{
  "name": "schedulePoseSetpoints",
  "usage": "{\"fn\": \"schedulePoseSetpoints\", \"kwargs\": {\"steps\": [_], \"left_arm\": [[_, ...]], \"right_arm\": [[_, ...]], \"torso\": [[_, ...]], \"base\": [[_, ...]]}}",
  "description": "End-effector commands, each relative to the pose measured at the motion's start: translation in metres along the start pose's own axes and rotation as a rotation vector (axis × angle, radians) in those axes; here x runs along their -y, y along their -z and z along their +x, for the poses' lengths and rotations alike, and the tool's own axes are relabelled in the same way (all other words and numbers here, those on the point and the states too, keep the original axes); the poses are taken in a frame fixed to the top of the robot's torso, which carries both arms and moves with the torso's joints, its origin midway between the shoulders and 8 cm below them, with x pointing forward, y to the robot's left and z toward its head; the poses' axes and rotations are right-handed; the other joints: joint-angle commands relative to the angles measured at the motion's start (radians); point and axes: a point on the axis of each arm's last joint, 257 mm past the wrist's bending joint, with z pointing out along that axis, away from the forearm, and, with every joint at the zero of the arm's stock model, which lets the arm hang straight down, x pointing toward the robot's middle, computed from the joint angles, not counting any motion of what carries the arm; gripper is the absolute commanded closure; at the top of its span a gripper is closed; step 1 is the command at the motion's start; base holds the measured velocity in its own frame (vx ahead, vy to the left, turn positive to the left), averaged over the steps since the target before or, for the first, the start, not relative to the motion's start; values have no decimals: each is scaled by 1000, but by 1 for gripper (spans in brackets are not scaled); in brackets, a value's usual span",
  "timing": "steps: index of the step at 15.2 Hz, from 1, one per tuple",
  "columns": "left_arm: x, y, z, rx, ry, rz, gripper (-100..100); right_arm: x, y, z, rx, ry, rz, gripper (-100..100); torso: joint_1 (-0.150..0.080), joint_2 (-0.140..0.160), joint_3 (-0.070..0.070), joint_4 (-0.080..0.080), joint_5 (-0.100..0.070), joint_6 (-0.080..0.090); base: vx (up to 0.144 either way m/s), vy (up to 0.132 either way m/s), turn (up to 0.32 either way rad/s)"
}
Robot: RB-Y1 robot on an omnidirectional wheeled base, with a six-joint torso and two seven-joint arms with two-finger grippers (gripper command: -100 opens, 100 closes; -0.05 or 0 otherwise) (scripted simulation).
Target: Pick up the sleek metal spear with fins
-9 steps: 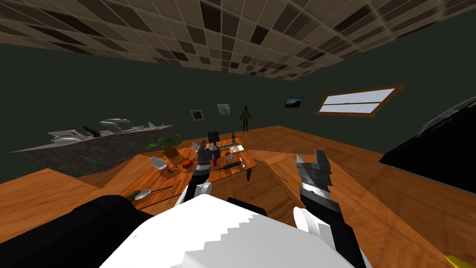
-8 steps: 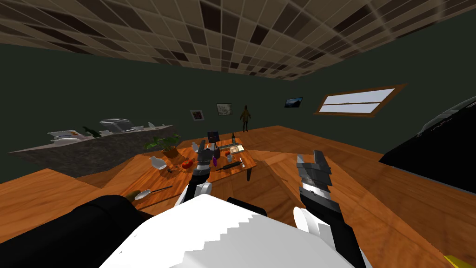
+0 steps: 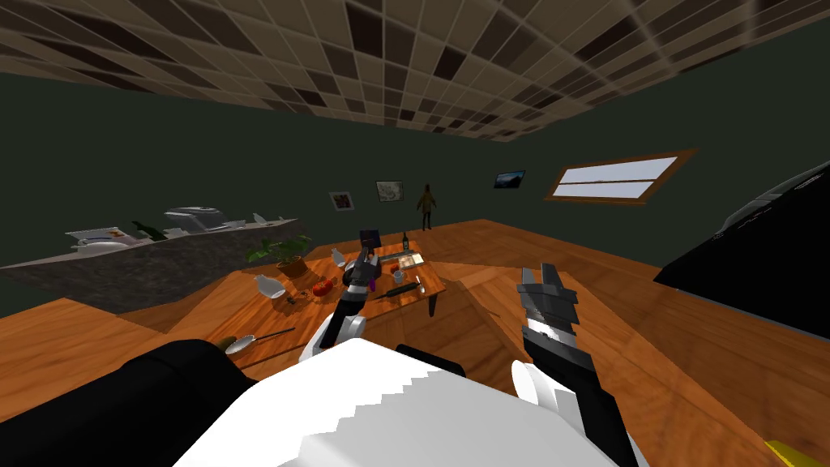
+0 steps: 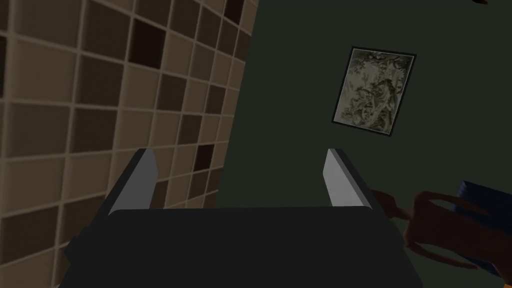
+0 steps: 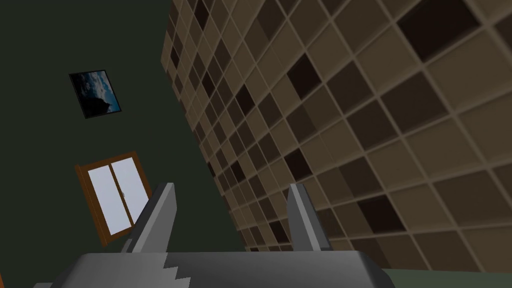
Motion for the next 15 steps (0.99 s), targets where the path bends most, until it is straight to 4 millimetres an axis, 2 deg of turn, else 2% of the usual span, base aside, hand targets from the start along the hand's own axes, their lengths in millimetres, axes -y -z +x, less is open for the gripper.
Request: {"fn": "schedulePoseSetpoints", "kwargs": {"steps": [1, 2, 3, 4, 5, 8, 9, 10, 11, 13, 14, 15], "left_arm": [[-15, 0, -4, -5, -10, -38, -100], [-32, 0, -9, -8, -21, -77, -100], [-34, 0, -10, -7, -21, -81, -100], [-50, 0, -16, -8, -32, -119, -100], [-53, 2, -16, -6, -32, -128, -100], [-86, 1, -32, 1, -53, -207, -100], [-95, 6, -34, 5, -54, -228, -100], [-96, 6, -34, 5, -54, -229, -100], [-110, 6, -43, 12, -63, -266, -100], [-117, 10, -45, 16, -64, -283, -100], [-132, 10, -54, 26, -73, -322, -100], [-139, 15, -56, 29, -73, -339, -100]], "right_arm": [[0, 0, 0, 0, 0, 0, 0], [0, 0, 0, 0, 0, 0, 0], [0, 0, 0, 0, 0, 0, 0], [0, 0, 0, 0, 0, 0, 0], [0, 0, 0, 0, 0, 0, 0], [0, 0, 0, 0, 0, 0, 0], [0, 0, 0, 0, 0, 0, 0], [0, 0, 0, 0, 0, 0, 0], [0, 0, 0, 0, 0, 0, 0], [0, 0, 0, 0, 0, 0, 0], [0, 0, 0, 0, 0, 0, 0], [0, 0, 0, 0, 0, 0, 0]], "torso": [[0, 0, 0, 0, 0, 0], [0, 0, 0, 0, 0, 0], [0, 0, 0, 0, 0, 0], [0, 0, 0, 0, 0, 0], [0, 0, 0, 0, 0, 0], [0, 0, 0, 0, 0, 0], [0, 0, 0, 0, 0, 0], [0, 0, 0, 0, 0, 0], [0, 1, 0, 0, 0, 0], [0, 1, 0, 0, 0, 0], [0, 1, 1, 0, 0, 0], [0, 1, 1, 0, 0, 0]], "base": [[30, -22, -16], [34, -21, -25], [31, -21, -23], [28, -21, -29], [28, -23, -23], [32, -25, -29], [30, -25, -25], [20, -20, -8], [22, -23, -20], [21, -17, -21], [25, -18, -25], [31, -22, -31]]}}
